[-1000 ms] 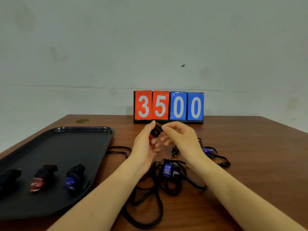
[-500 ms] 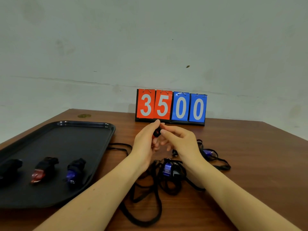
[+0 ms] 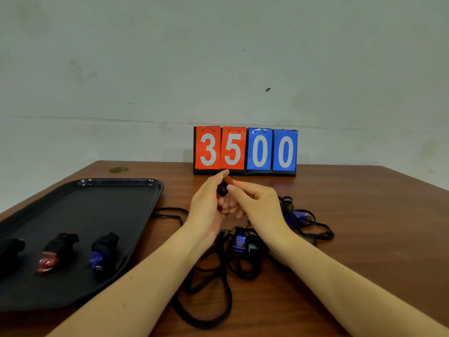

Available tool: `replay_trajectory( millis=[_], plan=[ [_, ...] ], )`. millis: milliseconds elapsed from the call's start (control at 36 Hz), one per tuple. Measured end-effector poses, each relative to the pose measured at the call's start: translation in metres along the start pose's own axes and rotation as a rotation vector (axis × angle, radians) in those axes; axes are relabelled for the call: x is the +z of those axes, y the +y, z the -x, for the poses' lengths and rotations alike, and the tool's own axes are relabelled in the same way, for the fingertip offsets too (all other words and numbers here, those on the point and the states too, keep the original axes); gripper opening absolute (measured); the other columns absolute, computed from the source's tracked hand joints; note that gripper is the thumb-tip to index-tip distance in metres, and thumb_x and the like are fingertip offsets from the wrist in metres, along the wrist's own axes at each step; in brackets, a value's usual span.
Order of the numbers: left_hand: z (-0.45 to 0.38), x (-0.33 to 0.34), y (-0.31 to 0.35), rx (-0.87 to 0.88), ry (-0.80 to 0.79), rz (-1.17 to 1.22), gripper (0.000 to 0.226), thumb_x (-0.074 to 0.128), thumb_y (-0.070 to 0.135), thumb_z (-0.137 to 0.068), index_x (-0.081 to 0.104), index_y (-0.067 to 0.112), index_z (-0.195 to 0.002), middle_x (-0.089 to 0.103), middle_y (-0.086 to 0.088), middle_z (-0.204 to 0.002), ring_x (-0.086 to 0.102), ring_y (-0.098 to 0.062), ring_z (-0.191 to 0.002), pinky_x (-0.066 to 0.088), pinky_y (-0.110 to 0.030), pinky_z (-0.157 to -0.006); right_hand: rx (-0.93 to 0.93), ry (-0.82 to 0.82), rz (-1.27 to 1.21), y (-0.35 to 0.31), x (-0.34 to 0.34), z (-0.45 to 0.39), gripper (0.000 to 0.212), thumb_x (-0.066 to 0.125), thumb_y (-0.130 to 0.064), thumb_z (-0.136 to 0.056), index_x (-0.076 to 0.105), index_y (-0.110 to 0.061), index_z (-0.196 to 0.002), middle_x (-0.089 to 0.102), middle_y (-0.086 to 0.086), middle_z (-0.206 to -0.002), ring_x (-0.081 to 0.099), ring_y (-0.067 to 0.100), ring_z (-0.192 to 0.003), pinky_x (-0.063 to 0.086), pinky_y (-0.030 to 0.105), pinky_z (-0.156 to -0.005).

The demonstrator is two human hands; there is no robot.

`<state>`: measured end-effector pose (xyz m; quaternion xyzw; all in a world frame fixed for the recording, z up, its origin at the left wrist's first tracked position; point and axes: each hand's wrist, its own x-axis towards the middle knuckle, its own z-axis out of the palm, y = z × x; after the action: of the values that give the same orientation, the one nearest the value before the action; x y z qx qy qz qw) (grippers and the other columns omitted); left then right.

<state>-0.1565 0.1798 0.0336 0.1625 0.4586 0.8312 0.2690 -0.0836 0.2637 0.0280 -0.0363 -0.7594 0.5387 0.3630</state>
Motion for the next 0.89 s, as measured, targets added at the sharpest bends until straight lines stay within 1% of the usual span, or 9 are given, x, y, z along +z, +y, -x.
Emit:
replay_trajectory(
  millis=[83, 139, 194, 250, 333, 444, 611, 750, 889],
  plan=[
    [-0.002, -0.002, -0.005, 0.007, -0.041, 0.013, 0.029, 0.053, 0.037, -0.095, 0.067, 0.015, -0.108, 0.043, 0.0, -0.054, 0.046, -0.01, -0.051, 0.044, -0.025, -0.057, -0.003, 0.022, 0.036, 0.001, 0.001, -0.002, 0.019, 0.053, -0.026, -0.097, 0.072, -0.025, -0.095, 0.068, -0.003, -0.067, 0.06, 0.002, -0.058, 0.047, 0.019, -0.052],
    [-0.003, -0.004, -0.007, -0.005, -0.063, -0.001, 0.038, 0.052, 0.047, -0.093, 0.066, 0.014, -0.105, 0.055, 0.001, -0.06, 0.055, -0.012, -0.059, 0.046, -0.027, -0.066, 0.005, 0.026, 0.038, 0.001, 0.003, -0.003, 0.021, 0.05, -0.029, -0.099, 0.07, -0.028, -0.092, 0.066, -0.011, -0.066, 0.058, -0.003, -0.059, 0.043, 0.014, -0.054],
    [-0.004, -0.005, -0.008, -0.027, -0.105, 0.022, 0.049, 0.047, 0.056, -0.092, 0.065, 0.015, -0.111, 0.073, -0.003, -0.087, 0.07, -0.019, -0.085, 0.052, -0.034, -0.085, 0.008, 0.013, 0.079, 0.003, 0.003, -0.004, 0.019, 0.055, -0.032, -0.096, 0.065, -0.034, -0.112, 0.067, -0.015, -0.085, 0.061, -0.003, -0.078, 0.044, 0.011, -0.065],
    [-0.004, -0.006, -0.006, -0.053, -0.131, 0.073, 0.053, 0.039, 0.058, -0.095, 0.063, 0.017, -0.119, 0.073, -0.008, -0.109, 0.069, -0.023, -0.102, 0.051, -0.04, -0.095, -0.022, 0.003, 0.237, 0.004, 0.003, -0.004, 0.036, 0.062, -0.036, -0.09, 0.057, -0.037, -0.125, 0.062, -0.012, -0.099, 0.057, 0.0, -0.093, 0.044, 0.009, -0.076],
    [-0.005, -0.007, -0.004, -0.085, -0.107, 0.054, 0.048, 0.035, 0.046, -0.1, 0.062, 0.013, -0.122, 0.071, -0.011, -0.11, 0.068, -0.022, -0.097, 0.05, -0.036, -0.087, -0.093, 0.029, 0.338, 0.002, 0.002, -0.004, 0.039, 0.067, -0.033, -0.087, 0.057, -0.035, -0.125, 0.056, -0.013, -0.105, 0.053, -0.004, -0.099, 0.04, 0.007, -0.082],
    [-0.005, -0.007, -0.005, -0.143, -0.125, -0.042, 0.043, 0.035, 0.039, -0.102, 0.06, 0.006, -0.112, 0.055, -0.006, -0.075, 0.052, -0.016, -0.064, 0.04, -0.029, -0.065, -0.084, 0.081, 0.316, 0.003, -0.006, -0.008, 0.033, 0.067, -0.029, -0.088, 0.062, -0.029, -0.12, 0.06, -0.016, -0.11, 0.055, -0.004, -0.103, 0.042, 0.01, -0.087],
    [-0.004, -0.007, -0.007, -0.095, -0.127, -0.217, 0.034, 0.043, 0.04, -0.099, 0.063, 0.013, -0.106, 0.059, -0.002, -0.078, 0.052, -0.014, -0.064, 0.041, -0.026, -0.059, -0.029, 0.122, 0.152, 0.005, -0.011, -0.012, 0.021, 0.068, -0.026, -0.087, 0.06, -0.033, -0.106, 0.065, -0.019, -0.098, 0.06, -0.005, -0.094, 0.045, 0.007, -0.077],
    [-0.008, -0.004, -0.008, 0.045, 0.041, -0.476, 0.025, 0.047, 0.032, -0.1, 0.061, 0.017, -0.114, 0.056, -0.002, -0.081, 0.049, -0.012, -0.064, 0.039, -0.024, -0.056, 0.006, 0.168, 0.089, 0.005, -0.017, -0.016, 0.026, 0.068, -0.021, -0.086, 0.056, -0.027, -0.108, 0.062, -0.013, -0.099, 0.06, 0.003, -0.094, 0.046, 0.014, -0.076],
    [-0.001, -0.008, -0.011, 0.42, 0.048, -0.831, 0.023, 0.046, 0.026, -0.1, 0.059, 0.026, -0.119, 0.06, 0.006, -0.096, 0.056, -0.006, -0.084, 0.043, -0.019, -0.07, 0.018, 0.139, 0.104, 0.009, -0.021, -0.019, 0.035, 0.063, -0.018, -0.088, 0.053, -0.026, -0.121, 0.063, -0.004, -0.105, 0.065, 0.012, -0.094, 0.055, 0.029, -0.083]
  ],
)
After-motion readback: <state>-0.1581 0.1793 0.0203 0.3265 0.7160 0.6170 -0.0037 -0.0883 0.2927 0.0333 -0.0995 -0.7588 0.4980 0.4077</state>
